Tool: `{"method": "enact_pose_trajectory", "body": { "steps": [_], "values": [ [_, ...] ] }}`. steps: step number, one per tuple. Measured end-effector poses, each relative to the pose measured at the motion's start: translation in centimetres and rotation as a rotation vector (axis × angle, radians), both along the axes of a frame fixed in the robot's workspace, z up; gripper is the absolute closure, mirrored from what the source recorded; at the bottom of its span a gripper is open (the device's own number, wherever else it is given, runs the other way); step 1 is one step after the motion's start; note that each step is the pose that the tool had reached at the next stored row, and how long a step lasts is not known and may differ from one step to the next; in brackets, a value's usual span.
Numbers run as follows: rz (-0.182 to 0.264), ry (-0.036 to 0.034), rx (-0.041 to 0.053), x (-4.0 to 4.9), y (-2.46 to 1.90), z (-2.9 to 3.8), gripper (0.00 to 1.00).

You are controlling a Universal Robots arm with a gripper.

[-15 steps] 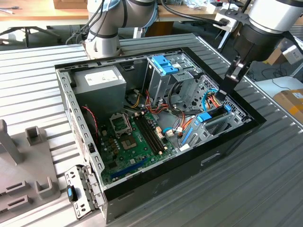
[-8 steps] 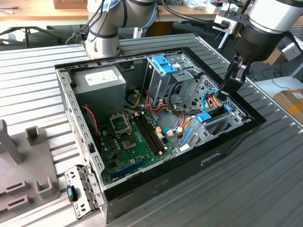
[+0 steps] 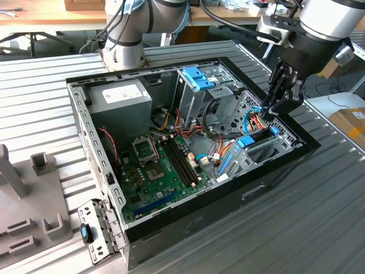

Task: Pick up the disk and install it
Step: 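Insert the first disk wire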

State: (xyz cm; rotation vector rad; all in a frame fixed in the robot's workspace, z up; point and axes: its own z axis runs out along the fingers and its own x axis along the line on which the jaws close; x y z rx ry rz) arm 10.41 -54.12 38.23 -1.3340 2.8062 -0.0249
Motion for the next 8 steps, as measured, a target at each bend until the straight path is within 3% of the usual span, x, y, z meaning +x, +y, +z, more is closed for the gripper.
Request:
{"method": "enact_pose_trajectory", "body": {
  "steps": [6, 8],
  "values": [
    [0.012, 0.0000, -0.0001, 0.02, 0.00, 0.00, 0.58],
    [0.041, 0.0001, -0.0003, 0.09, 0.01, 0.07, 0.58]
  ]
}}
